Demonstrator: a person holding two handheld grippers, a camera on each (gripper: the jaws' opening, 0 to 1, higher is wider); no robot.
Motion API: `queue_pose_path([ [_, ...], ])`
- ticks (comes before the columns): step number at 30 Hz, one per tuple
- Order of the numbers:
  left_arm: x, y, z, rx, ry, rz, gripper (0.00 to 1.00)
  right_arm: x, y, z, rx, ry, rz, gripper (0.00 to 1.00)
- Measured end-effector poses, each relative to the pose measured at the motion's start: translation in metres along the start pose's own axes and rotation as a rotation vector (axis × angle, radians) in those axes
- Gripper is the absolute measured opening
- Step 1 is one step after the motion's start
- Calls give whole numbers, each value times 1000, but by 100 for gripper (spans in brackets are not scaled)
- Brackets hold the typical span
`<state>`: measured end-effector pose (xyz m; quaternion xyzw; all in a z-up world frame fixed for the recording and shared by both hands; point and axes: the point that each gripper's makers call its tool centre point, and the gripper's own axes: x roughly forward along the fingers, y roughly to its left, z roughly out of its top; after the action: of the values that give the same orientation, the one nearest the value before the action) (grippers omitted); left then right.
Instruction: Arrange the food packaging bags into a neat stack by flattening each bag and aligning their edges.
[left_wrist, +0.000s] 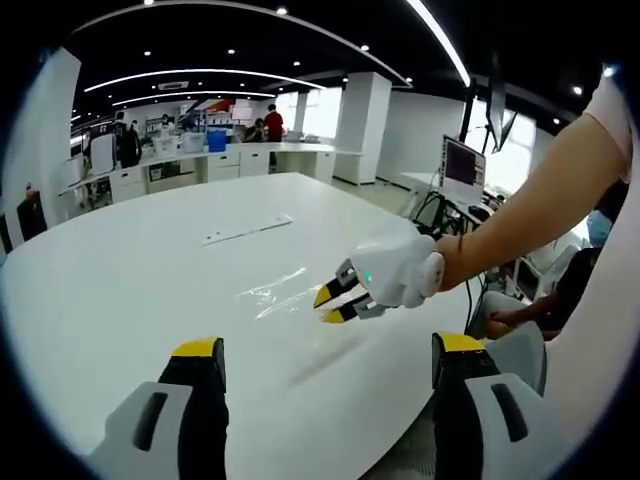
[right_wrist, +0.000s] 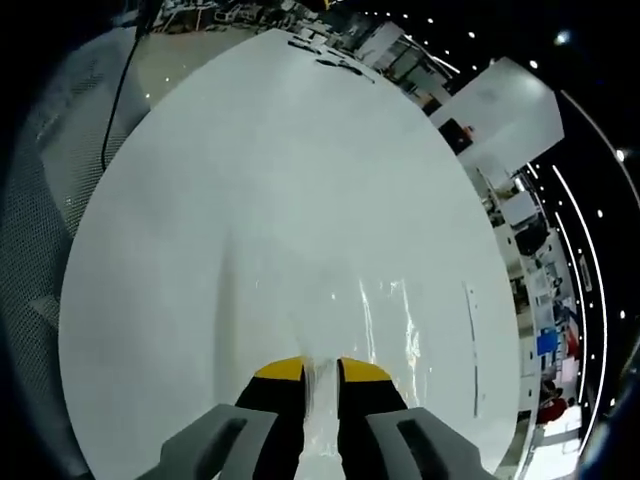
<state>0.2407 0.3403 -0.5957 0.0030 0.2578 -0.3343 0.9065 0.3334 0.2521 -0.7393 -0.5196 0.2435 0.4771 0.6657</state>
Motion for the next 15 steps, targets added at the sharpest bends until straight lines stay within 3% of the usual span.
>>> queue_pose_path([
  [15,-3,4,-6,-4,-1,6,83,2,14,-2,69,-22,56,15],
])
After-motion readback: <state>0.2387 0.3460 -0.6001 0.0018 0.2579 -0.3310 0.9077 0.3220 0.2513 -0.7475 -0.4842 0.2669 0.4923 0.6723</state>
